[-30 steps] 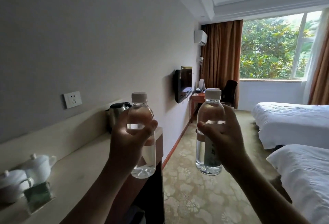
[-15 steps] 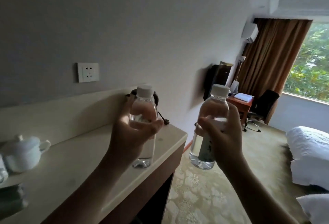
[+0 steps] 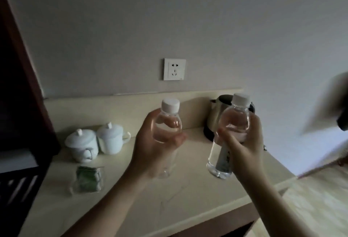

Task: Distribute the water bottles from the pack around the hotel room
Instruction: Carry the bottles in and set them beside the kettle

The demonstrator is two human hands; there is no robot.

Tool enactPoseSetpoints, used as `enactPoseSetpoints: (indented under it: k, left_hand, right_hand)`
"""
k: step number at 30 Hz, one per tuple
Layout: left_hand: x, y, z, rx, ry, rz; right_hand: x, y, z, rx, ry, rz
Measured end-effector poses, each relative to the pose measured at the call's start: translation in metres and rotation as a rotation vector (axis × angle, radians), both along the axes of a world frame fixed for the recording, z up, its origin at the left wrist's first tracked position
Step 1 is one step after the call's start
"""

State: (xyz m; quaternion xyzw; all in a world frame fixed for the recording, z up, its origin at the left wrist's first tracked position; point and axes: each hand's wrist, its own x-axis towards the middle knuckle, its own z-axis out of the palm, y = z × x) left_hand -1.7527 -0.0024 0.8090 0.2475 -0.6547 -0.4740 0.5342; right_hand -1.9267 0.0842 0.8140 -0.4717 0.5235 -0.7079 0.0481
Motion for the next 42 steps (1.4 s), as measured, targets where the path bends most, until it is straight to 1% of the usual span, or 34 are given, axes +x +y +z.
enactPoseSetpoints:
  k: [3, 7, 13, 18, 25, 27, 28, 29, 31, 32, 33, 35, 37, 40, 42]
  left_hand:
    - [-0.012, -0.007, -0.016, -0.009, -0.024, 0.121]
    - [-0.035, -0.009, -0.046, 0.037, -0.027, 0.215]
    - [-0.064, -0.007, -0.09, 0.074, -0.064, 0.292]
    - [-0.082, -0.008, -0.12, 0.139, -0.033, 0.33]
    - [-0.094, -0.007, -0.149, 0.157, 0.033, 0.447]
    - [-0.096, -0.004, -0.152, 0.15, 0.023, 0.472]
    - [-0.096, -0.003, -0.153, 0.131, -0.001, 0.505]
    - [-0.095, -0.001, -0.155, 0.086, -0.066, 0.576]
    - [-0.093, 0.004, -0.16, -0.052, -0.321, 0.783]
    - [-0.093, 0.007, -0.165, -0.105, -0.444, 0.873]
    - [-0.093, 0.008, -0.171, -0.116, -0.514, 0.925]
    - [-0.09, 0.007, -0.182, -0.061, -0.519, 0.907]
    - [-0.083, -0.001, -0.187, 0.023, -0.461, 0.812]
    - [-0.066, -0.03, -0.187, 0.246, -0.278, 0.535]
    - [-0.057, -0.051, -0.18, 0.302, -0.263, 0.398]
  right_hand:
    - [-0.01, -0.024, -0.016, -0.015, -0.043, 0.137]
    - [-0.022, -0.05, -0.05, 0.035, -0.025, 0.241]
    - [-0.038, -0.071, -0.106, 0.074, -0.007, 0.294]
    - [-0.055, -0.081, -0.136, 0.141, 0.048, 0.365]
    - [-0.067, -0.08, -0.161, 0.217, 0.012, 0.391]
    - [-0.068, -0.078, -0.162, 0.237, 0.034, 0.396]
    - [-0.069, -0.078, -0.161, 0.245, 0.051, 0.409]
    - [-0.071, -0.077, -0.161, 0.255, 0.057, 0.429]
    - [-0.078, -0.074, -0.161, 0.28, 0.083, 0.479]
    - [-0.084, -0.073, -0.163, 0.31, 0.129, 0.505]
    - [-0.089, -0.071, -0.166, 0.364, 0.191, 0.537]
    - [-0.096, -0.07, -0.173, 0.525, 0.31, 0.555]
    - [-0.1, -0.076, -0.179, 0.627, 0.336, 0.51]
    - [-0.1, -0.098, -0.176, 0.691, 0.319, 0.449]
    - [-0.101, -0.117, -0.172, 0.729, 0.306, 0.428]
